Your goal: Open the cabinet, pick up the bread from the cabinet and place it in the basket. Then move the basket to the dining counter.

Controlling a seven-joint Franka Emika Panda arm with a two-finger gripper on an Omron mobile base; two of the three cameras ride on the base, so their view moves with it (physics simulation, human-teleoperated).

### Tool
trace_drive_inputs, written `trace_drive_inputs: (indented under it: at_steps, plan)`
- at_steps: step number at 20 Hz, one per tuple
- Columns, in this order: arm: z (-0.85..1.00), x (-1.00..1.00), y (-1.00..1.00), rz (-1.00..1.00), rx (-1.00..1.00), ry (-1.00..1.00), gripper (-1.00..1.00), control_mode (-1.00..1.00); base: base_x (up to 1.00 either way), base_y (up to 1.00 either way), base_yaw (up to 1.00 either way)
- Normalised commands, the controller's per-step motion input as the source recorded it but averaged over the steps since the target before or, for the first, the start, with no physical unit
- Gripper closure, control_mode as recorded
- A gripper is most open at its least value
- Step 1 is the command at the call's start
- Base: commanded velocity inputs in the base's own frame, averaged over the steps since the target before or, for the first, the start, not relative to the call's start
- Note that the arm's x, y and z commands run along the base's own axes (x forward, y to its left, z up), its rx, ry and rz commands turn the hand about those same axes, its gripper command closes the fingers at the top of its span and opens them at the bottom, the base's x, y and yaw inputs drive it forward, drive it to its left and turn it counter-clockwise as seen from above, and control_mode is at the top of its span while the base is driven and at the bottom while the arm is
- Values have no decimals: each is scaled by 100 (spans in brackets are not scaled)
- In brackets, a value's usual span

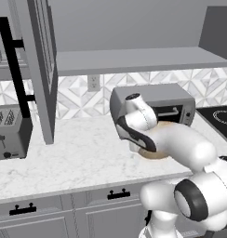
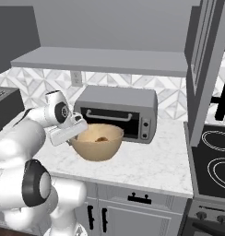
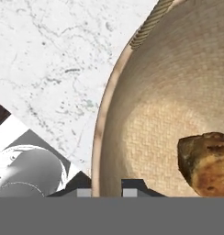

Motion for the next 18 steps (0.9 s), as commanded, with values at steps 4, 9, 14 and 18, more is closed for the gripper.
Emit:
trace_drive_inputs:
  at_steps: [4,9,14,18]
  plan:
    - [78,-99,0,0,0,-12,100,-100,0,0,0]
    - [81,-56,2,0,0,-7,100,-100,0,0,0]
    - [73,-41,9,6,0,-11,100,-100,0,0,0]
    - [40,-6,5,7,0,-3,100,-100,0,0,0]
